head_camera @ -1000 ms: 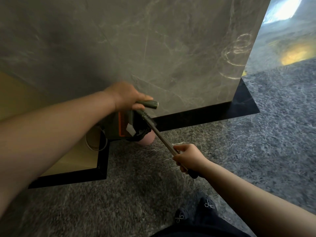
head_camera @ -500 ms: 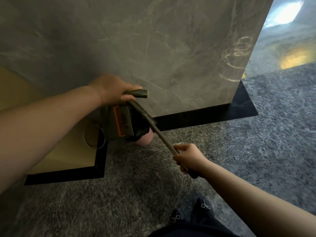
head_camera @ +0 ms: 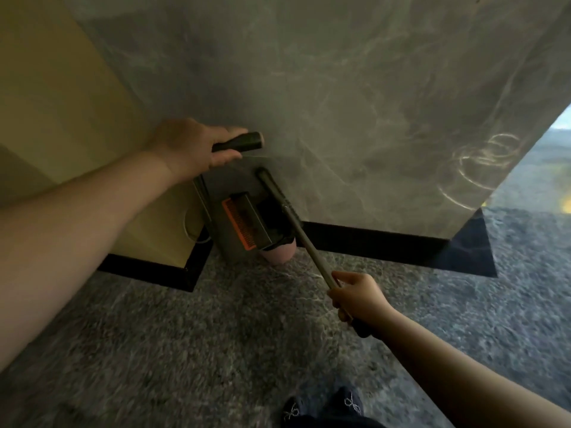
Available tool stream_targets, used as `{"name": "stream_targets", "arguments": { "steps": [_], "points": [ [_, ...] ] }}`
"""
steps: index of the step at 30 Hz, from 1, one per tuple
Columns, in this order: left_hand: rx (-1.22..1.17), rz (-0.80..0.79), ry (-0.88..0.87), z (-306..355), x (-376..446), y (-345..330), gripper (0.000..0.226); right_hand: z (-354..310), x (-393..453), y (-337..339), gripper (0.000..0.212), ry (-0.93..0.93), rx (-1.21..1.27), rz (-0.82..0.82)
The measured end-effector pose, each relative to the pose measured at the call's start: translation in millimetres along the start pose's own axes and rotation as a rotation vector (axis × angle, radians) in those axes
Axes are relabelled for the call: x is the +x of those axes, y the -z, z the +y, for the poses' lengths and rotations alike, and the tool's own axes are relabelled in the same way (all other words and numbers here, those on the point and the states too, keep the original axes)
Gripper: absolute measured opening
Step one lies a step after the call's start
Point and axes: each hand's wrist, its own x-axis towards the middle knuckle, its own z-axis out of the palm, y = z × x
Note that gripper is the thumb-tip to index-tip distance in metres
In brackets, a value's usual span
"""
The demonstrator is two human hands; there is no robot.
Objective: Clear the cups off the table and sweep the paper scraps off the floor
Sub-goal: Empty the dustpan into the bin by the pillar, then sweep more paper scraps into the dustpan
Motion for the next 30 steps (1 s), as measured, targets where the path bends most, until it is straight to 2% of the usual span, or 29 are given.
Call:
{"name": "stream_targets", "arguments": {
  "steps": [6, 12, 17, 21, 27, 30],
  "points": [
    [0.009, -0.017, 0.115, -3, -58, 20, 0.05, -10, -24, -24, 0.051, 0.035, -0.075, -0.042],
    [-0.023, -0.017, 0.234, -18, -151, 23, 0.049, -3, -53, -62, 0.048, 0.078, -0.179, -0.084],
    [-0.048, -0.039, 0.412, -27, -241, 7, 0.049, 13, -72, -94, 0.053, 0.081, -0.261, -0.113],
    [-0.037, 0.008, 0.537, -31, -312, -15, 0.051, 22, -82, -117, 0.047, 0.086, -0.339, -0.192],
    [-0.019, -0.116, 0.915, -9, -391, -44, 0.053, 20, -80, -150, 0.012, 0.107, -0.497, -0.363],
    [0.009, -0.152, 1.064, 6, -429, -61, 0.054, 19, -78, -165, 0.014, 0.133, -0.593, -0.434]
  ]
}}
